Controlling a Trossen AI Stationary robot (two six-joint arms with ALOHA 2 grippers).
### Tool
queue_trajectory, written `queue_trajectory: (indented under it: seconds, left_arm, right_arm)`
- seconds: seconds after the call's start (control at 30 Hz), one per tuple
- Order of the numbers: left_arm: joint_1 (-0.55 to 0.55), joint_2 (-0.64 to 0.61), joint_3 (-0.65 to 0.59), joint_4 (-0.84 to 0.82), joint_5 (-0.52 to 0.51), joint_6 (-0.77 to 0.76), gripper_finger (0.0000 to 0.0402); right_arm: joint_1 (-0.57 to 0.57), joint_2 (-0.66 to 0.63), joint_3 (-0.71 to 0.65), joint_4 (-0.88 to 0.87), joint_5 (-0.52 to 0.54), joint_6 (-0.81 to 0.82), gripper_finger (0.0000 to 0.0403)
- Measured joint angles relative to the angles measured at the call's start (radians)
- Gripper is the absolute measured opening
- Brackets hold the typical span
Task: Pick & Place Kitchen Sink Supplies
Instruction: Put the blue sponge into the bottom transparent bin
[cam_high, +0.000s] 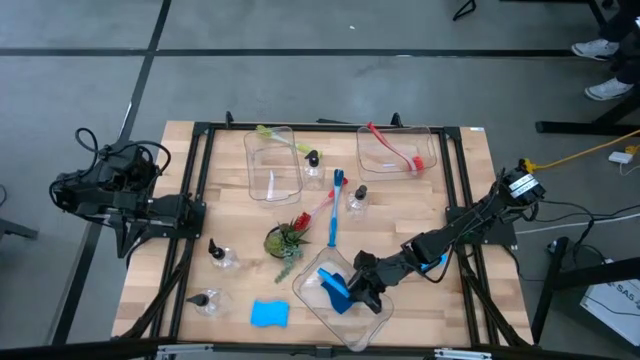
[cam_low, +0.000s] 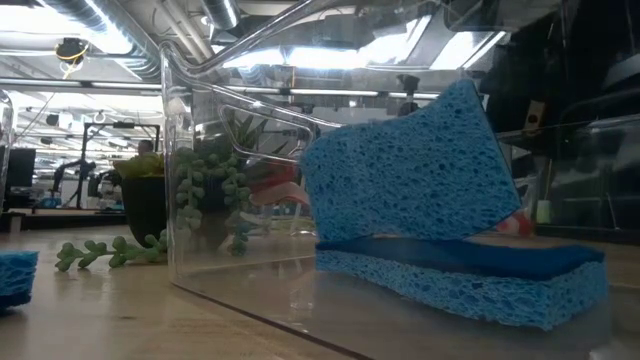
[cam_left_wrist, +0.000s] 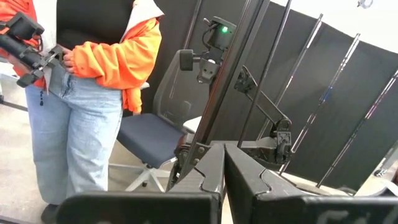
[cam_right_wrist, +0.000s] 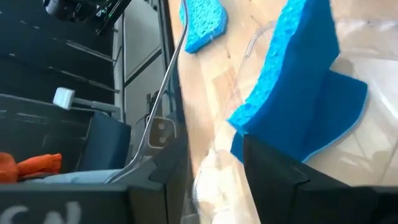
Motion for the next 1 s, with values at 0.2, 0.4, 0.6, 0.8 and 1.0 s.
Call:
queue_trajectory:
  seconds: [0.2, 0.4, 0.6, 0.8, 1.0]
  left_arm:
    - [0.000, 0.000, 0.000, 0.000, 0.000, 0.000, 0.0006]
    - [0.000, 0.000, 0.000, 0.000, 0.000, 0.000, 0.0006]
    - [0.000, 0.000, 0.000, 0.000, 0.000, 0.000, 0.0006]
    - [0.000, 0.000, 0.000, 0.000, 0.000, 0.000, 0.0006]
    - [0.000, 0.000, 0.000, 0.000, 0.000, 0.000, 0.0006]
  right_arm:
    - [0.002, 0.000, 0.000, 0.059, -0.091, -0.050, 0.0149]
    - [0.000, -0.010, 0.000, 0.105, -0.119, -0.071, 0.0149]
    - [0.001, -0.083, 0.000, 0.067, -0.159, -0.087, 0.0149]
    - [0.005, -0.193, 0.000, 0.060, -0.158, -0.104, 0.0149]
    - [0.077, -0.332, 0.000, 0.009, -0.125, -0.148, 0.0149]
